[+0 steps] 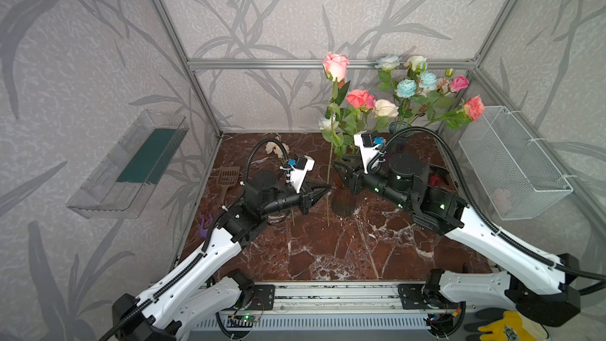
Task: Arrange the flowers into the vase
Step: 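Grasp the pink rose stem with right and lift it while left releases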
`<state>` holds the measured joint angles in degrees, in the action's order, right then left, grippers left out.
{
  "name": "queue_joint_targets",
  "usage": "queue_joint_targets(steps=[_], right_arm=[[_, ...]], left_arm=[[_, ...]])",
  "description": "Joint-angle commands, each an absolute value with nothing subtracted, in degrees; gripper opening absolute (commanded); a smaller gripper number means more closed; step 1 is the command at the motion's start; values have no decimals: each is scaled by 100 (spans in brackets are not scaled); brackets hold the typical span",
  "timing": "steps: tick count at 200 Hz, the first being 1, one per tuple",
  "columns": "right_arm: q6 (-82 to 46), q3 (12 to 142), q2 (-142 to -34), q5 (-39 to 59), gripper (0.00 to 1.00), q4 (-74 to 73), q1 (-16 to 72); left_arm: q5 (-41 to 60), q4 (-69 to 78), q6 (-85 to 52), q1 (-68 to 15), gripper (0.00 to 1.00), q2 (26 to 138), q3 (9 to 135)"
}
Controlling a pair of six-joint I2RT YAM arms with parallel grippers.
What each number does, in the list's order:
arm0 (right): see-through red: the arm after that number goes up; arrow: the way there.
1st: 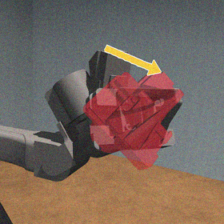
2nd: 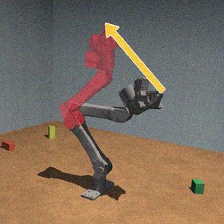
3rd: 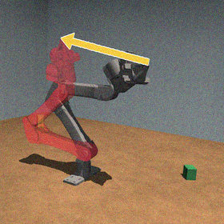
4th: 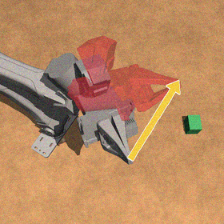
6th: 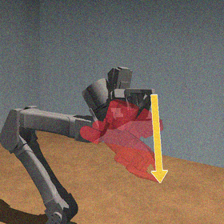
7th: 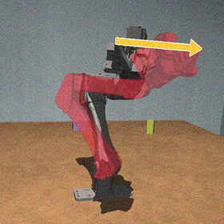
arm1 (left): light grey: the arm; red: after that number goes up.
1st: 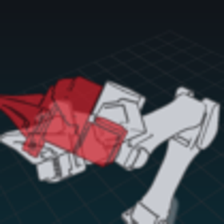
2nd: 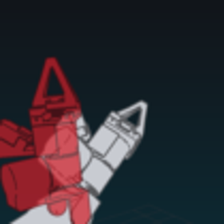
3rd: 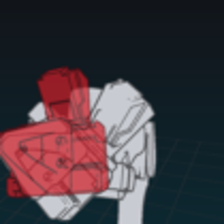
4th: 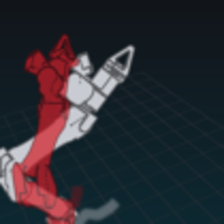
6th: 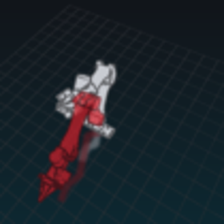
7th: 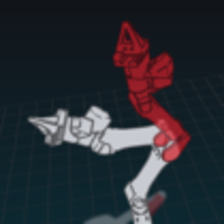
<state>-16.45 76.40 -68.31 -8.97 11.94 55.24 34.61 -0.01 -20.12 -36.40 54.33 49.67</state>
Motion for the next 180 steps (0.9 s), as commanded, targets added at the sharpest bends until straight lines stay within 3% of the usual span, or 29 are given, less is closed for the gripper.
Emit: queue_joint_targets(steps=[1, 34, 105, 144, 152, 173, 180], right_arm=[[-1671, 7723, -6842, -1054, 41, 679, 5562], [-1915, 7850, -7059, -1068, 39, 642, 5473], [-2588, 7778, -7198, -480, 13, 463, 5137], [-2611, 7771, -7214, -379, 4, 469, 5142], [-2615, 7761, -7199, -369, 3, 466, 5139], [-2509, 7761, -7142, -414, 3, 466, 5142], [-2452, 7770, -7113, -453, 3, 472, 5142]], left_arm=[[3665, -69, -1951, -3691, 0, 5444, 5198], [3639, -88, -1926, -3701, 0, 5438, 5199], [3618, -108, -1898, -3716, 0, 5432, 5194], [3573, -107, -1905, -3716, 0, 5451, 5190], [3545, -115, -1914, -3710, 8, 5443, 5190], [3452, -103, -1943, -3714, 45, 5416, 5167], [3399, -127, -1919, -3717, 54, 5393, 5165]])
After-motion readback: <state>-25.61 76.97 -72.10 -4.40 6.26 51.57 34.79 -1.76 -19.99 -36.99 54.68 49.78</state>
